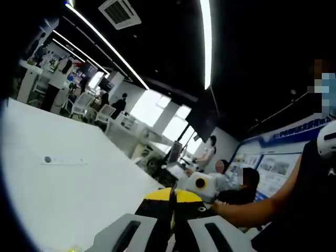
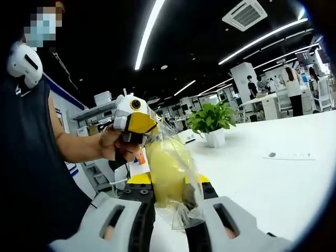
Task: Compare the silicone blocks by pressing each to a similar depth, holding the contact briefly, and releasing to observe deformation and rebound differences across the visible hardness samples.
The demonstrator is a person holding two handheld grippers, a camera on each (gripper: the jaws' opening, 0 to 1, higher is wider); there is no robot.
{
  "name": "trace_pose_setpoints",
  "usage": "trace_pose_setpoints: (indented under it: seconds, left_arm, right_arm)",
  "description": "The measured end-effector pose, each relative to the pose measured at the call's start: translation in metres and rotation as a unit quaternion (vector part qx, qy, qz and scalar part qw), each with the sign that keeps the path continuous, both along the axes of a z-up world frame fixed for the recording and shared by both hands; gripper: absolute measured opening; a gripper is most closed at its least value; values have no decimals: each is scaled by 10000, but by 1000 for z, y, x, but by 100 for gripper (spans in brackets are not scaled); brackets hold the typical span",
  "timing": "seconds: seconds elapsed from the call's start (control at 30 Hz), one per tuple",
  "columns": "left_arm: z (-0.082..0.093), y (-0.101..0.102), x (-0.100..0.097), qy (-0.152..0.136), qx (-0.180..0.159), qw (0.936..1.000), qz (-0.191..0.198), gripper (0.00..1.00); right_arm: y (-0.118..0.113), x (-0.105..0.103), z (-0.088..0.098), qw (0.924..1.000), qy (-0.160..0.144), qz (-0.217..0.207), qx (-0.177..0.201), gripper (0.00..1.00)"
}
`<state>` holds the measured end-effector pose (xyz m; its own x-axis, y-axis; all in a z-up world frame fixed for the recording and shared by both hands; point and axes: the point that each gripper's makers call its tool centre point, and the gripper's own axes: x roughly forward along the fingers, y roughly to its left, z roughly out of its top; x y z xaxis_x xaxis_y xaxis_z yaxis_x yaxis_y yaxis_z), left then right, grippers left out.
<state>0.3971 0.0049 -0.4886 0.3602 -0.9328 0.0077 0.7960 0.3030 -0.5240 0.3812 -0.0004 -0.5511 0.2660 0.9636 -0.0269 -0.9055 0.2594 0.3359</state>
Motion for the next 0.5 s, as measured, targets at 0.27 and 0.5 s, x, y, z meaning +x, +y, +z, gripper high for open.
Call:
trace_pose_setpoints:
  seconds: [0.27, 0.5]
  left_arm:
    - [0, 4, -7, -528, 204, 9979, -298, 0]
    - [-1, 3, -15, -1225, 561, 9898, -459, 0]
  right_arm:
    - [4, -9, 0, 9994, 234, 183, -159, 6]
    - [3, -15, -2, 9986, 332, 288, -303, 5]
